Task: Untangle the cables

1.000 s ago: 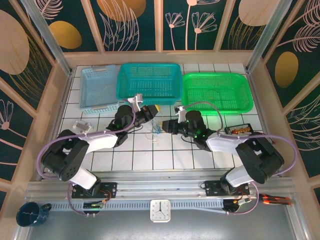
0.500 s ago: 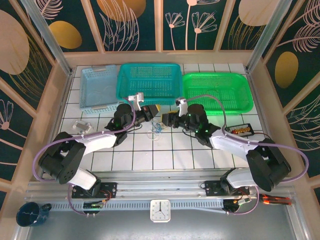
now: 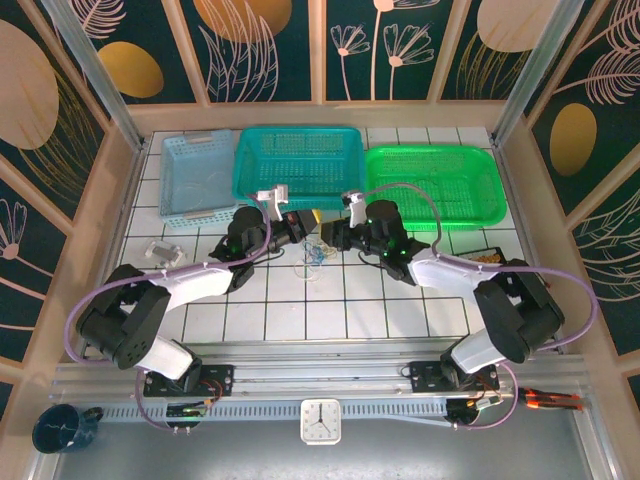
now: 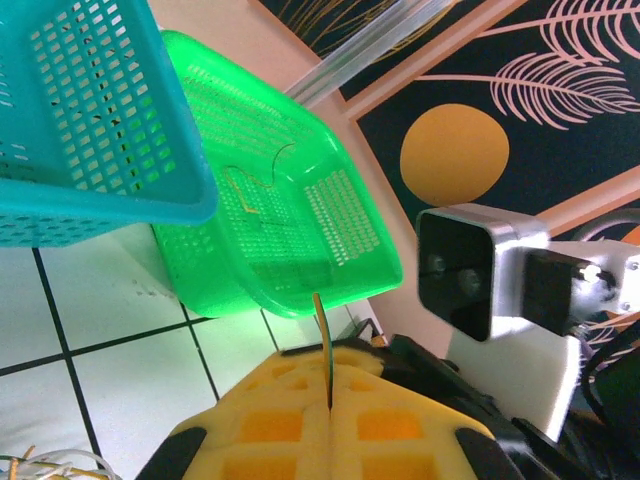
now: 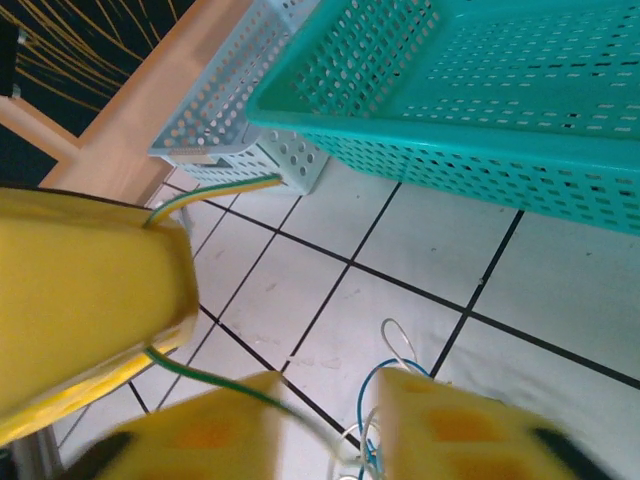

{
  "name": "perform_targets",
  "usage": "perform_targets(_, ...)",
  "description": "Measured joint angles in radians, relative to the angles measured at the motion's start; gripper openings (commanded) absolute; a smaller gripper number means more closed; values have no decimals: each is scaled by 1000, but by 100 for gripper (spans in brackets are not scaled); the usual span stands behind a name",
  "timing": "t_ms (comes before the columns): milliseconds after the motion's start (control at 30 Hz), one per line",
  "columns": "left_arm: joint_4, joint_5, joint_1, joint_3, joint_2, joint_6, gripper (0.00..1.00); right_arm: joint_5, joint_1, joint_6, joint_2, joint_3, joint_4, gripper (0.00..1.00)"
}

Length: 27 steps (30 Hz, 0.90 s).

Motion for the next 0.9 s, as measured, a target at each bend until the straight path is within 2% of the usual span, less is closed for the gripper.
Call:
perform_targets(33,-1,0,0,1,-1,0,11,-6,-1,0,1,1,0,0)
perform_targets(133,-7,0,0,5,-6,15,41,-15,-9,6,2,3,7,0)
perform_targets(200,-12,-4,0,5,-13,19,57,-15,-18,6,2,3,7,0)
perform_targets(300,-22,-21,0,0,-33,35,77,-17,-39,11,2,3,11,0)
perform_targets(400,-38,-50,-2,-19,-66,53,90,-24,-61,28,2,-3,26,0)
perform_targets(533,-80,-86,-2,-47,-102,98,98,-39,-75,34,2,-6,27,0)
perform_targets(900,-249,-158,-2,-111,-130,307,98,-92,-76,50,2,4,26,0)
